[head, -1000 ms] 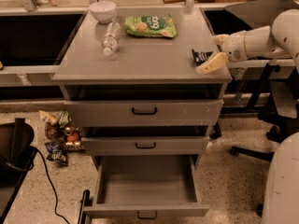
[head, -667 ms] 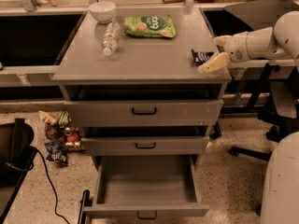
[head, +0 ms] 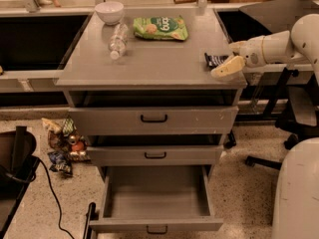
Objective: Place rxbar blueberry into bottom drawer
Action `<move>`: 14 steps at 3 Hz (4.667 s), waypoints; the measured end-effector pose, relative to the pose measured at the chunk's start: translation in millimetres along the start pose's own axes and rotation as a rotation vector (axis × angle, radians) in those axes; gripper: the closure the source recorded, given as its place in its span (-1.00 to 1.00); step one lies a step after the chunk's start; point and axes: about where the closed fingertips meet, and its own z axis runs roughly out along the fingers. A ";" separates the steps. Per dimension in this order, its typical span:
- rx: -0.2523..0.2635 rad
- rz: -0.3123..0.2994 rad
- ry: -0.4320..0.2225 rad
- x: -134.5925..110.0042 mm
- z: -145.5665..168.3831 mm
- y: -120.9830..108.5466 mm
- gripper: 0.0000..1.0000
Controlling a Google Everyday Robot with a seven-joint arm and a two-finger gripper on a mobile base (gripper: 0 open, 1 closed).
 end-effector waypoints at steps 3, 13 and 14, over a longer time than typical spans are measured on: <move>-0.022 0.055 0.024 6.5 9.9 0.1 0.31; -0.390 -0.262 0.164 -9.5 -28.3 228.7 1.00; -0.390 -0.262 0.164 -9.2 -28.2 228.7 1.00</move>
Offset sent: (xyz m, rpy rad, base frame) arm 0.0053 -0.0031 -0.0080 0.0152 0.0803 -0.0226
